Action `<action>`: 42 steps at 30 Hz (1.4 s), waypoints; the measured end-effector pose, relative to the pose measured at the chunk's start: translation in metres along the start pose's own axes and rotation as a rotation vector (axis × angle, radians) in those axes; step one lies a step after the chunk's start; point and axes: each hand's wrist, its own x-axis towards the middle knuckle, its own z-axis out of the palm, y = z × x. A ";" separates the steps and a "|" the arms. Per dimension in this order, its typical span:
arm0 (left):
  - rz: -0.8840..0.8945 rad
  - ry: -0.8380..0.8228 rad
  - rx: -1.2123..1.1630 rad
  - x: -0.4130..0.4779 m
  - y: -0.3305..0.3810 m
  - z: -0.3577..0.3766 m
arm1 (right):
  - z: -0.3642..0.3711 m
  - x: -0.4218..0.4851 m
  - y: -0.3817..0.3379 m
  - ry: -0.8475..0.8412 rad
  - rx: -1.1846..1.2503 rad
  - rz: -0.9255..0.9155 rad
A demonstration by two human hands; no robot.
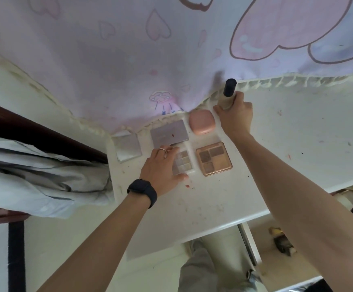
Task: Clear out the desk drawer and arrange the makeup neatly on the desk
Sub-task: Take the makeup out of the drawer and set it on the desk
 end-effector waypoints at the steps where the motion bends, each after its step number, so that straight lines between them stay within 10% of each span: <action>1: -0.004 -0.006 -0.001 0.000 0.001 0.000 | 0.001 0.001 -0.001 -0.003 -0.002 0.002; 16: -0.030 -0.020 0.039 -0.006 0.011 -0.003 | -0.067 -0.057 0.029 -0.164 0.070 0.002; 24: -0.095 -0.026 0.118 -0.011 0.023 -0.003 | -0.112 -0.167 0.103 -0.027 -0.336 -0.236; 32: 0.151 0.406 -0.116 -0.087 0.116 0.063 | -0.139 -0.232 0.150 0.028 -0.144 -0.253; 37: 0.377 0.187 -0.320 -0.130 0.200 0.139 | -0.176 -0.294 0.219 0.020 -0.196 -0.046; 42: 0.179 -0.300 -0.313 -0.118 0.260 0.201 | -0.213 -0.309 0.259 -0.002 -0.284 0.073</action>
